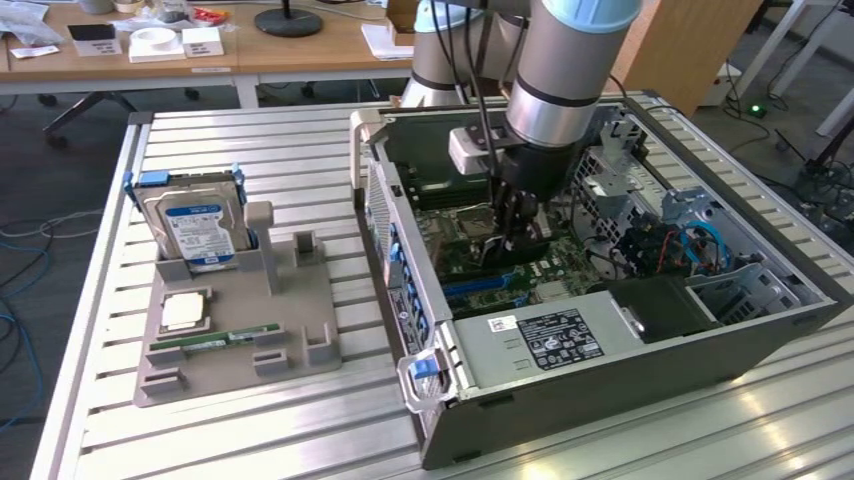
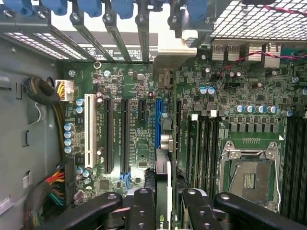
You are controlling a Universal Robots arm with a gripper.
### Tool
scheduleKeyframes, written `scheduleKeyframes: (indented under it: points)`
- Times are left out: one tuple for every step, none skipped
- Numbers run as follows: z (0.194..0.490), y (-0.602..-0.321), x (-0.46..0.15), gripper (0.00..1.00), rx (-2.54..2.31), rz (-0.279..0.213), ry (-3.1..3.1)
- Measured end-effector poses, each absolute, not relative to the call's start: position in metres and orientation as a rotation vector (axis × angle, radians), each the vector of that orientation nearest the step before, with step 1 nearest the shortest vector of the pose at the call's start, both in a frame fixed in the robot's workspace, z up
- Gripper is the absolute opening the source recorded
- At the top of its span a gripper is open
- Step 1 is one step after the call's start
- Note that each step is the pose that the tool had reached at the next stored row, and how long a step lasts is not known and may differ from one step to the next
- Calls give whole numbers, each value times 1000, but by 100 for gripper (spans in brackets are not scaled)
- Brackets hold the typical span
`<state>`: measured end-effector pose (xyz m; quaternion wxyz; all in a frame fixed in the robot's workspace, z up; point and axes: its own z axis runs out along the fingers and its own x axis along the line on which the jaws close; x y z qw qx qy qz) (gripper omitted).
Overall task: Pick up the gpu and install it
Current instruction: 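Insert the gpu into the slot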
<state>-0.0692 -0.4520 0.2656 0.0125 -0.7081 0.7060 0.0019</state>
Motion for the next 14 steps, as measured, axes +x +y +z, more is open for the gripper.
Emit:
scheduleKeyframes:
  points:
    - [265, -452, -70, 26, -2207, 6, 2200]
    - [265, -452, -70, 26, -2207, 6, 2200]
    - [265, -452, -71, 26, -2207, 6, 2200]
    - [265, -452, -71, 26, -2207, 6, 2200]
    - [265, -452, -72, 26, -2207, 6, 2200]
    - [265, -452, -73, 26, -2207, 5, 2199]
    - [265, -452, -74, 26, -2207, 5, 2200]
    - [265, -452, -74, 26, -2207, 5, 2200]
    - [265, -452, -75, 26, -2207, 5, 2200]
    - [265, -452, -75, 26, -2206, 5, 2199]
    - [265, -452, -75, 26, -2207, 5, 2199]
    - [265, -452, -75, 26, -2207, 5, 2199]
    - [265, -452, -75, 26, -2207, 5, 2199]
    - [265, -453, -75, 26, -2207, 5, 2199]
